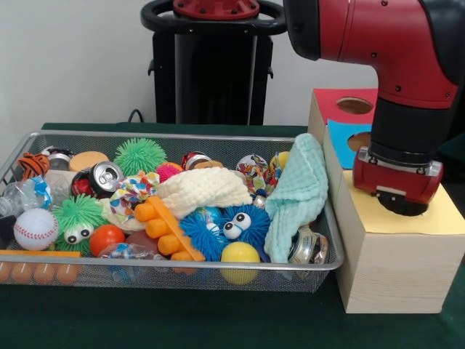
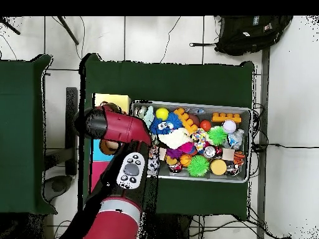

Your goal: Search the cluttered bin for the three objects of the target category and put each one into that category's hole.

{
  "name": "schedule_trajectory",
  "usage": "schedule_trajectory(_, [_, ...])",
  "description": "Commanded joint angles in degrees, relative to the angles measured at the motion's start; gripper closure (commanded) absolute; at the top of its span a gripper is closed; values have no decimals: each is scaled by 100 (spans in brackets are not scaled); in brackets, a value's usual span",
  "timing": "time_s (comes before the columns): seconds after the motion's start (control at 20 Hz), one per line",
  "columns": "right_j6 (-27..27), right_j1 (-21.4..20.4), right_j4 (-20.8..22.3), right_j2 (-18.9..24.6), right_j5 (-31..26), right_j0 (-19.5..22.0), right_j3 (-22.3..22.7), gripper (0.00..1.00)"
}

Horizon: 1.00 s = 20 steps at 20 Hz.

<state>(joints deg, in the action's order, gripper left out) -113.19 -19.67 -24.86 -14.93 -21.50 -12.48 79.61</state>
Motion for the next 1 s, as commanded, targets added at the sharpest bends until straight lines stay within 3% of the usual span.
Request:
schedule_trajectory(0.05, [-1371, -293, -112, 60, -1232, 13, 639, 0])
schedule_trajectory(0.3, [-1396, -673, -65, -83, -1620, -33, 706, 0])
schedule_trajectory(1.0, [-1430, -779, -88, -81, -1869, -6, 577, 0])
